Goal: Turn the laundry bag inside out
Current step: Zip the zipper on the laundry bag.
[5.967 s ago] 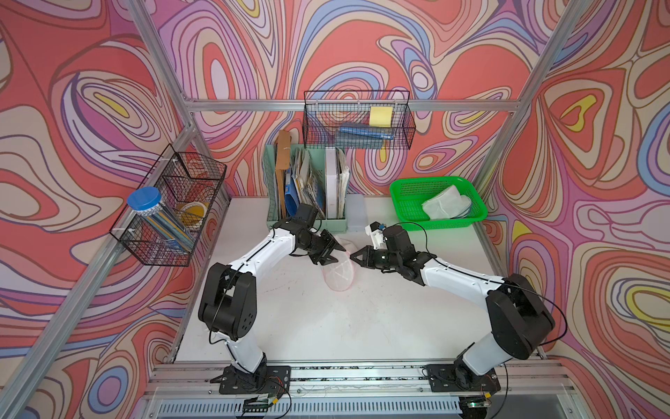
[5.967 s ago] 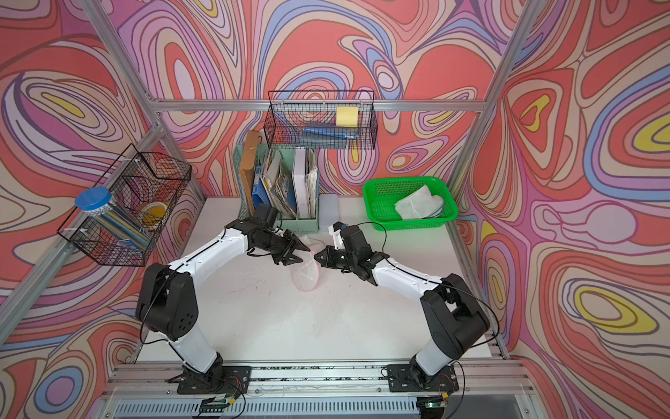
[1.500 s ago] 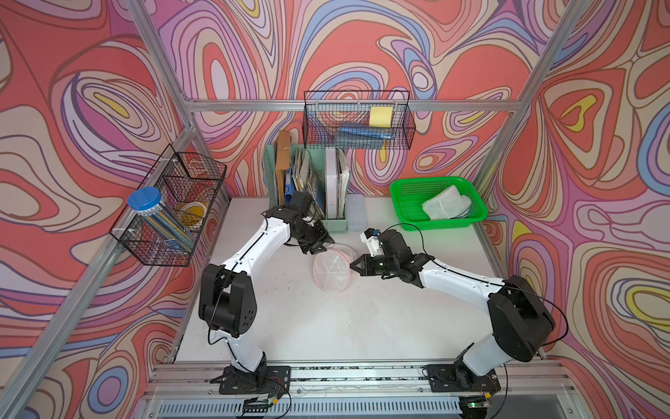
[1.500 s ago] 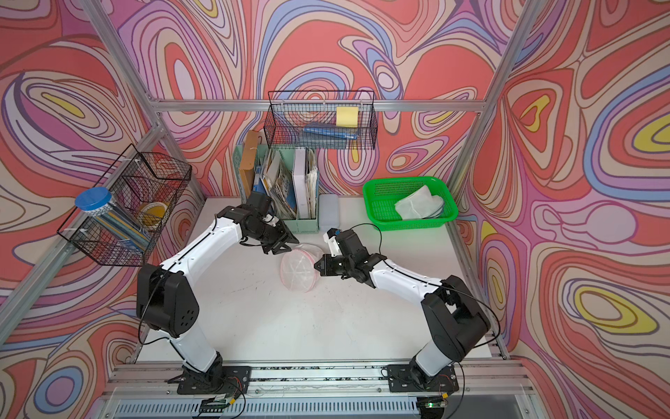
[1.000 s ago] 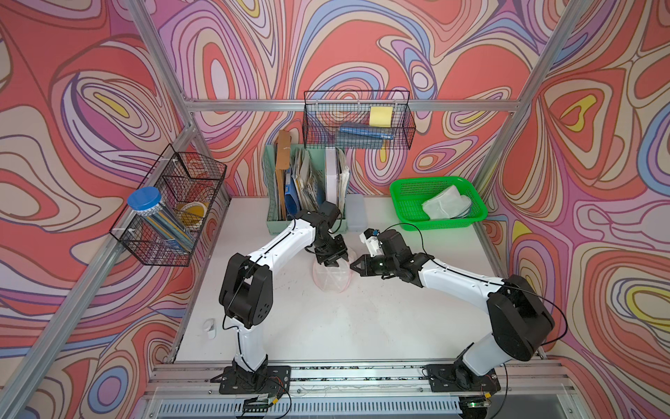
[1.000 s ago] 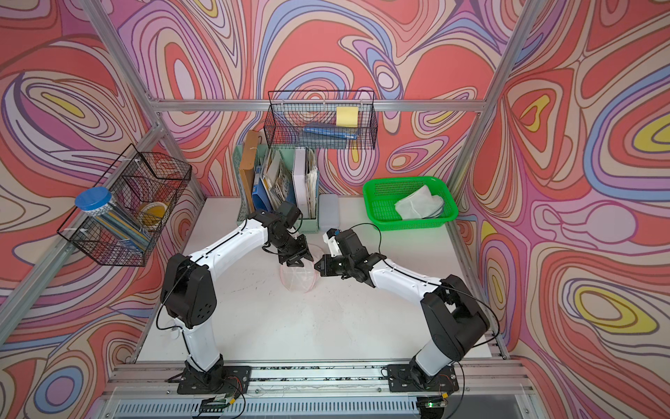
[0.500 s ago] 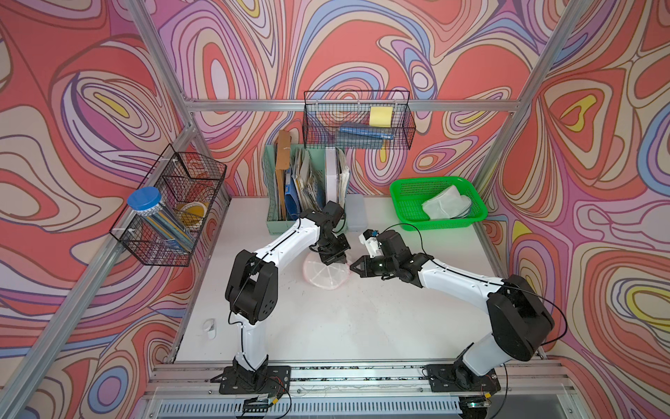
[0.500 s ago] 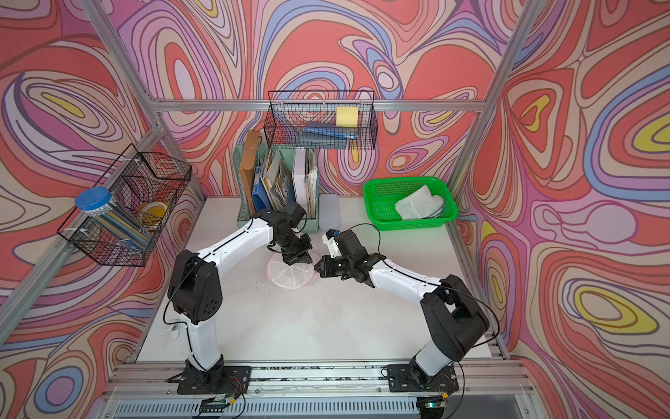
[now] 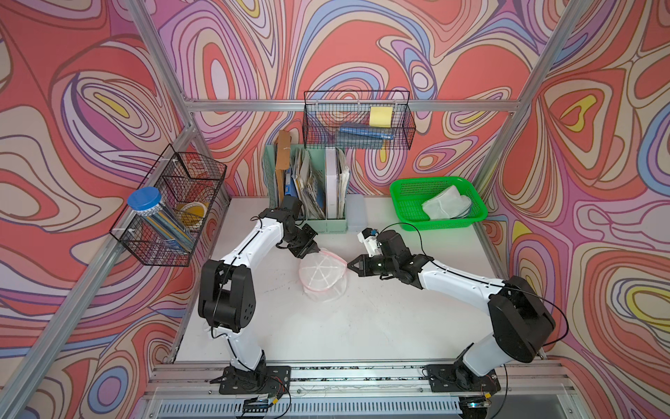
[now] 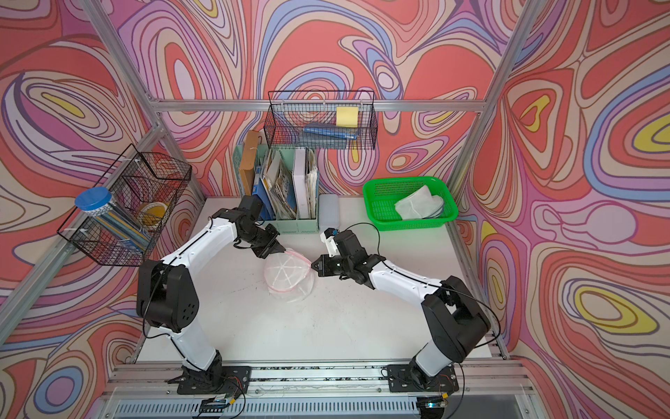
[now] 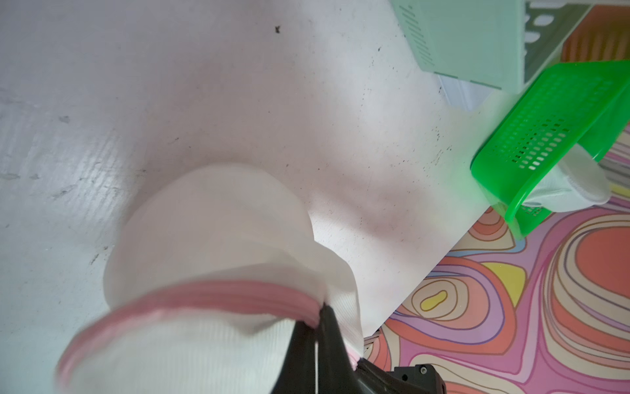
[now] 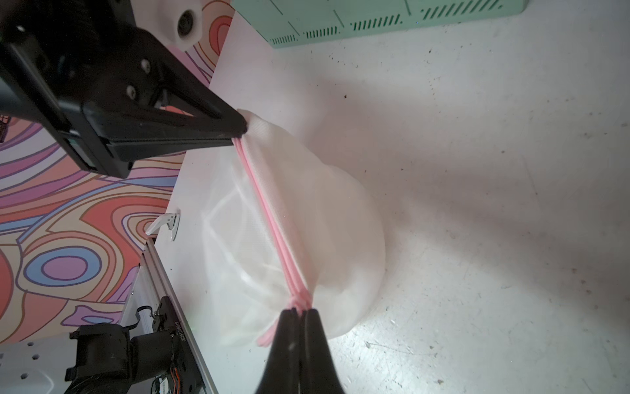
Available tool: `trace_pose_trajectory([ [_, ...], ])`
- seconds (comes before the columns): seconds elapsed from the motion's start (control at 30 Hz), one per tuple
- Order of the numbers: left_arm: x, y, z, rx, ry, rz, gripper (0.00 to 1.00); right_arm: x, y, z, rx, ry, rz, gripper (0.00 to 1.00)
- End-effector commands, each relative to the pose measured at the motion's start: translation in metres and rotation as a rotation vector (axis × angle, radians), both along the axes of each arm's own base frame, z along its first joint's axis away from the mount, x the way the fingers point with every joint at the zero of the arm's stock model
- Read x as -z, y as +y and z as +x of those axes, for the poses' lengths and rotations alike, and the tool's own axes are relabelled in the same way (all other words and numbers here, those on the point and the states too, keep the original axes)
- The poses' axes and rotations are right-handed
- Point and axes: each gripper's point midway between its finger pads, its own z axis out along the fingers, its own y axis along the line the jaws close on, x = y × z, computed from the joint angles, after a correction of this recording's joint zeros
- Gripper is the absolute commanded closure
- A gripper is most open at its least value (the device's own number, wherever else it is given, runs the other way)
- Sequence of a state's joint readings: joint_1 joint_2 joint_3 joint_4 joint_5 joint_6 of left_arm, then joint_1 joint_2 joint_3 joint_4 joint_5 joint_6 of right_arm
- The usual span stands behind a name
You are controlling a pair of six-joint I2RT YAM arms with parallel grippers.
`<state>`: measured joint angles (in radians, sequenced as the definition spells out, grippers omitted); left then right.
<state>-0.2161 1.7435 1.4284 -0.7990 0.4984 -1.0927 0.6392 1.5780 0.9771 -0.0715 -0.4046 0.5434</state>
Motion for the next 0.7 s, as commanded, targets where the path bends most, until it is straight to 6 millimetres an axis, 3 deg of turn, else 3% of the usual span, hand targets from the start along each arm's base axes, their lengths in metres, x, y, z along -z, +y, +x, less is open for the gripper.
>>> trace_pose_trajectory([
  [0.0, -0.004, 0.029, 0.015, -0.197, -0.066, -0.014, 1.0, 0.01, -0.009, -0.01, 0.011, 0.047, -0.025, 1.0],
  [0.17, -0.007, 0.067, 0.005, -0.375, -0.112, 0.039, 1.0, 0.012, -0.012, -0.012, 0.018, 0.053, -0.03, 1.0],
  [0.37, -0.009, 0.096, -0.007, -0.543, -0.134, -0.009, 1.0, 0.017, -0.014, -0.015, 0.021, 0.06, -0.039, 1.0],
  [0.5, -0.015, 0.107, -0.014, -0.632, -0.172, -0.03, 1.0, 0.02, -0.015, -0.017, 0.017, 0.065, -0.038, 1.0],
  [0.67, -0.029, 0.116, -0.027, -0.603, -0.169, 0.059, 1.0, 0.016, -0.001, -0.01, -0.02, 0.065, -0.006, 1.0],
])
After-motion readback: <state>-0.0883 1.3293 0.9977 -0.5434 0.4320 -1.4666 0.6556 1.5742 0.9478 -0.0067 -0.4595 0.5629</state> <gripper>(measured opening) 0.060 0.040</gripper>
